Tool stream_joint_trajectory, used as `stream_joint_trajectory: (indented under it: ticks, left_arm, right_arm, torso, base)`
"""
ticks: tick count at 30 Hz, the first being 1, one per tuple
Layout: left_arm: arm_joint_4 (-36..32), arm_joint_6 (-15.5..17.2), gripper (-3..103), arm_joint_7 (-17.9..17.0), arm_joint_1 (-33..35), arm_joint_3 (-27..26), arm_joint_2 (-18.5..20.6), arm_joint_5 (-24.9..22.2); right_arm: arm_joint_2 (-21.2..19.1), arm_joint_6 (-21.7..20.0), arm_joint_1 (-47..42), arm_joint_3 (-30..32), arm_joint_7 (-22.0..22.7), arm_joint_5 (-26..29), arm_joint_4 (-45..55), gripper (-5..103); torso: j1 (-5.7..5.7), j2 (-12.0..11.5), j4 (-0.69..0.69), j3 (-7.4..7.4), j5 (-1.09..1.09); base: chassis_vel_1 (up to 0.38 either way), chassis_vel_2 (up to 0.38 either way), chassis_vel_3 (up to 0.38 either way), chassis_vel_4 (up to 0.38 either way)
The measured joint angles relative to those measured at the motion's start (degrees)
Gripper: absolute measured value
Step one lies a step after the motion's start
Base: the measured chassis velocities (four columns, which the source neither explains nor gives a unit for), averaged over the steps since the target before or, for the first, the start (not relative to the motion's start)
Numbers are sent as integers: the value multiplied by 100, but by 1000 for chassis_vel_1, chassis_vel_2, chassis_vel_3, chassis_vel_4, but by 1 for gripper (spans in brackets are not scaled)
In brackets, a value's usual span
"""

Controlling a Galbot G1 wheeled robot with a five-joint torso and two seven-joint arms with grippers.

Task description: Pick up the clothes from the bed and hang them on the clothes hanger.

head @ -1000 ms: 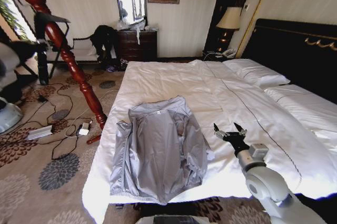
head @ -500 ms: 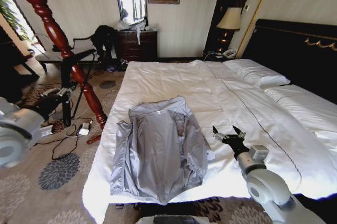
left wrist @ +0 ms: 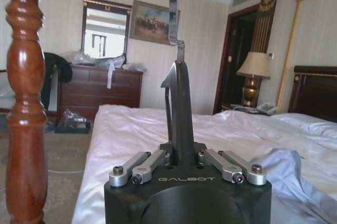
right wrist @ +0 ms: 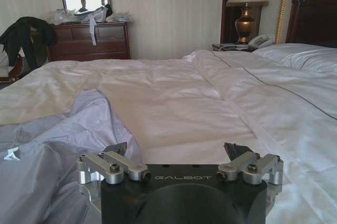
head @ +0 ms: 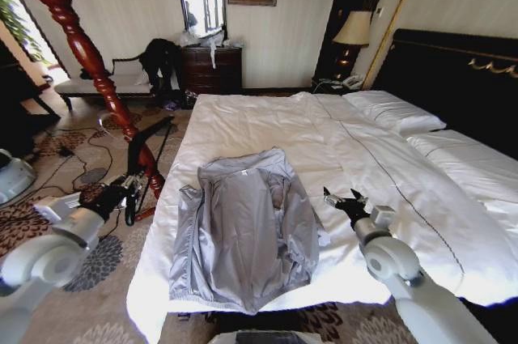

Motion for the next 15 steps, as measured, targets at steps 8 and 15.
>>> stream_joint_trajectory:
  ticks: [8, 15]
  left_arm:
    - [-143, -123, 17, 31, 171, 592, -427, 538]
    - [-204, -172, 17, 61, 168, 1087, -477, 729]
  right_arm:
    - [175, 154, 1927, -1439, -249, 75, -1546, 100]
    - [431, 312, 2979, -2122, -453, -300, -2565, 100]
  torso:
    - [0, 0, 4, 0, 0]
    - [1, 0, 3, 0, 0]
  base:
    - [0, 0, 0, 0]
    - [0, 0, 0, 0]
